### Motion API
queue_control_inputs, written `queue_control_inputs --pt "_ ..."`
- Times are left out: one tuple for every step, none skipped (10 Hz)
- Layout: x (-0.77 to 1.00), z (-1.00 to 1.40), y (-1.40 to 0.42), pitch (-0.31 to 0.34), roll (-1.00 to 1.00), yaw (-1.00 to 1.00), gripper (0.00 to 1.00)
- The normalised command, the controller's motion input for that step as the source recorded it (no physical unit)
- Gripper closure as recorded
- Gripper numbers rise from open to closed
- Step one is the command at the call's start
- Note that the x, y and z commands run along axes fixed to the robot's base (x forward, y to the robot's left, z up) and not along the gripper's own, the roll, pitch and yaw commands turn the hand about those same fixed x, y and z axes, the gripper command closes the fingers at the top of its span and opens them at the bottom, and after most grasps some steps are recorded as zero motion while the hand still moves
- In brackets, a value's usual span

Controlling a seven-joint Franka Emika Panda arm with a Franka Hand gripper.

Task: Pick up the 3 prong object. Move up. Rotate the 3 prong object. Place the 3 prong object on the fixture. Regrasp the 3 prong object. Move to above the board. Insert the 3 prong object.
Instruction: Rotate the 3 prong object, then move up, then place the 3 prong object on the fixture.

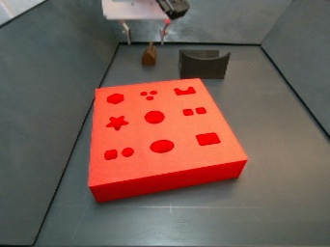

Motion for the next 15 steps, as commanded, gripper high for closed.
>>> queue_control_inputs --pt "0.04 -1.0 0.01 -0.03 0.01 -0.03 0.0" --pt "0.04 -0.9 0.02 -0.029 0.01 -0.03 0.0" --pt "0.04 -0.77 0.02 -0.031 0.01 -0.02 0.0" --pt "0.04 -0.64 0.02 -0.036 0.01 -0.02 0.0" --pt "0.04 -0.52 0.01 -0.043 0.01 -0.02 0.0" --pt "0.03 -0.36 0.01 -0.043 0.01 -0.02 0.0" --pt "0.03 -0.24 0.01 -0.045 0.01 -0.02 0.0" --pt "0.0 0.0 0.0 0.0 0.0 0.0 1.0" --pt "0.0 0.83 0.0 0.0 0.0 0.0 1.0" --pt "-0.02 0.8 0.0 0.016 0.0 0.0 1.0" --pt "-0.03 0.74 -0.01 0.029 -0.01 0.0 1.0" --pt "-0.02 0.58 0.0 0.044 -0.01 0.0 1.0" --pt "-0.01 0.44 0.0 0.052 -0.01 -0.01 1.0" --pt "-0.02 0.24 0.0 0.048 -0.01 -0.01 1.0" --pt "0.0 1.0 0.0 0.0 0.0 0.0 1.0"
